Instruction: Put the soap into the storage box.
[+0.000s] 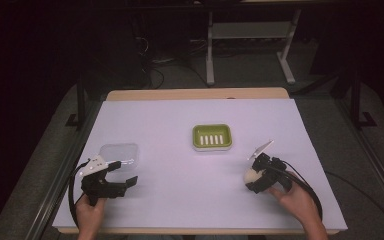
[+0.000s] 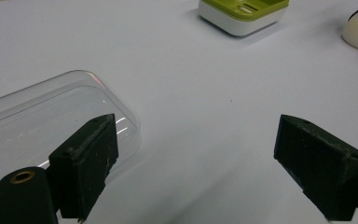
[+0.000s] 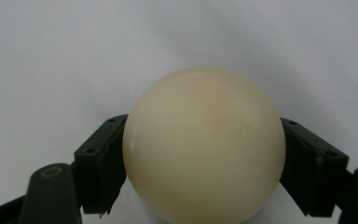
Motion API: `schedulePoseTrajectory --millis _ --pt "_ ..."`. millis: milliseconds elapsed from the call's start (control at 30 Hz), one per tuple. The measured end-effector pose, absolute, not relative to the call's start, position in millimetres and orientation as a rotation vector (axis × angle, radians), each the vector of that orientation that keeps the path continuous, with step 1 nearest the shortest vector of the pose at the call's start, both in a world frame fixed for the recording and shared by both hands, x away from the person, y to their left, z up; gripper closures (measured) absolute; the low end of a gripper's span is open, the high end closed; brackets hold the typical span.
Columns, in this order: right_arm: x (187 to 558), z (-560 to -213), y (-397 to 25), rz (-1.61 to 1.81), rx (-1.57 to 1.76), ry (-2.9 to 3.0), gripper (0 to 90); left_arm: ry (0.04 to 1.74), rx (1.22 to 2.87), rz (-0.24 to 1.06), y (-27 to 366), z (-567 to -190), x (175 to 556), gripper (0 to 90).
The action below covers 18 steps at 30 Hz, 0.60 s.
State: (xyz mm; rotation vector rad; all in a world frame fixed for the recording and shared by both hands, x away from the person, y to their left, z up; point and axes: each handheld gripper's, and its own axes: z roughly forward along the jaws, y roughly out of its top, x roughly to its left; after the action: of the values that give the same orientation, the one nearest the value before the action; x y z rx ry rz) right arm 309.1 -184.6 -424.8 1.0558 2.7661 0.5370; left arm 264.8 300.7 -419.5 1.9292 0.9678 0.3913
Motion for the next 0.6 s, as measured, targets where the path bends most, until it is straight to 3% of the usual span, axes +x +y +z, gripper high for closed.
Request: schedulePoseTrajectory --millis 600 --pt "327 -409 -177 0.599 1.044 2.799 22.9 0.991 1.899 0.387 304 -421 265 12.8"
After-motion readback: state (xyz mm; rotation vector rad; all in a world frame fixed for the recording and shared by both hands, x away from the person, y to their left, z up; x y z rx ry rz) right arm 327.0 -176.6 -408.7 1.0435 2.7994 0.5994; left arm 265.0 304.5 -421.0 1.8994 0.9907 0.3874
